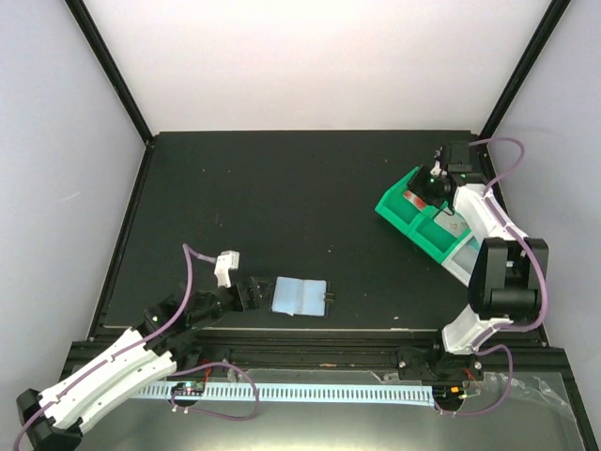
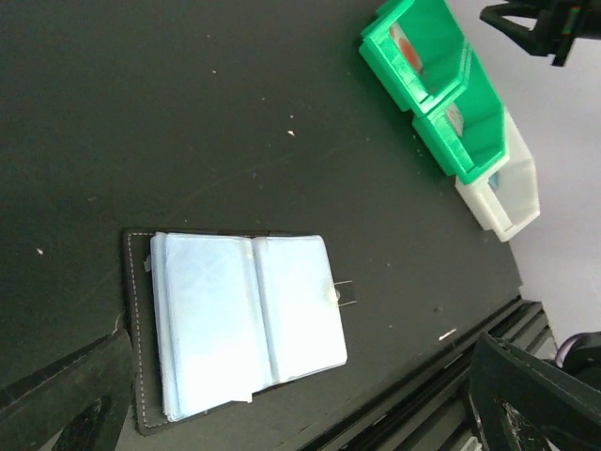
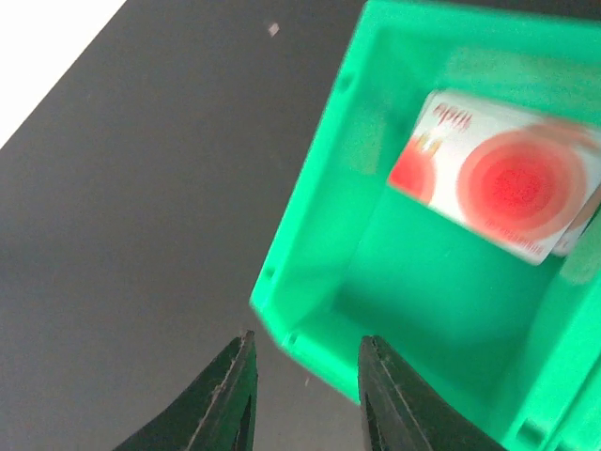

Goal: Take the credit cards out of the card holder

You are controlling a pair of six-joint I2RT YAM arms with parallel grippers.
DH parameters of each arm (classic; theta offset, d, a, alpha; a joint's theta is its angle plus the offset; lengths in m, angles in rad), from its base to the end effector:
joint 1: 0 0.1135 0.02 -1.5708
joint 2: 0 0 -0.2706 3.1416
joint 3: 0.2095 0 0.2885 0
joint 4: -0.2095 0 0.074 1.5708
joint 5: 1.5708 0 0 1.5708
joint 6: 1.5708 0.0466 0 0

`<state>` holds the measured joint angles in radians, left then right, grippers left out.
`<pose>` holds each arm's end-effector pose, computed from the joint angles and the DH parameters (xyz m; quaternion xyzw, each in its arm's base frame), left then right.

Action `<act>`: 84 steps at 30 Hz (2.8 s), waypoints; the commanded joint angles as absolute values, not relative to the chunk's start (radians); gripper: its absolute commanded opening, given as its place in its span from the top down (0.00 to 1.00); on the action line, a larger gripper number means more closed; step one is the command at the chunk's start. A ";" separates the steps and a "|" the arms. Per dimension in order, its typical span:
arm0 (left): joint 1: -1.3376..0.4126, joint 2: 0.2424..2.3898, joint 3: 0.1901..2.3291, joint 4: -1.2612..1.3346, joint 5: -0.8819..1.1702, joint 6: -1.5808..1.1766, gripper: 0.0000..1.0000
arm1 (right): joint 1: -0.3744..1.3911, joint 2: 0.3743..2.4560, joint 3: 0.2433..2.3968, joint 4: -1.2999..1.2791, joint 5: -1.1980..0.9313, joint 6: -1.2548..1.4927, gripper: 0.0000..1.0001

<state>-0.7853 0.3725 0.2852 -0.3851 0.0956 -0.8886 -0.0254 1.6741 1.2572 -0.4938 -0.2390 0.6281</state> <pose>0.1111 -0.1173 0.1924 -0.0191 0.8521 -0.4145 0.3189 0.4035 0.0008 0.2290 0.2649 0.9020 0.2032 0.2738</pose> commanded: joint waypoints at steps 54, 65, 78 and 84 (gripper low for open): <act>-0.773 1.055 0.271 -0.064 0.296 -0.861 0.37 | 0.809 1.545 0.598 -0.075 -0.272 0.819 0.76; -0.773 1.018 0.265 0.025 0.382 -0.921 0.74 | 0.823 1.572 0.572 -0.010 -0.296 0.858 0.80; -0.773 0.982 0.319 -0.030 0.397 -0.948 0.72 | 0.837 1.589 0.550 0.031 -0.288 0.885 0.84; -0.770 0.871 0.342 -0.280 0.234 -0.938 0.62 | 0.837 1.582 0.544 0.029 -0.276 0.883 0.94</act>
<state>-0.7780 0.9298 0.2966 -0.0879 0.3557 -0.9493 0.8253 1.5673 0.5713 0.0795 -0.3077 0.8803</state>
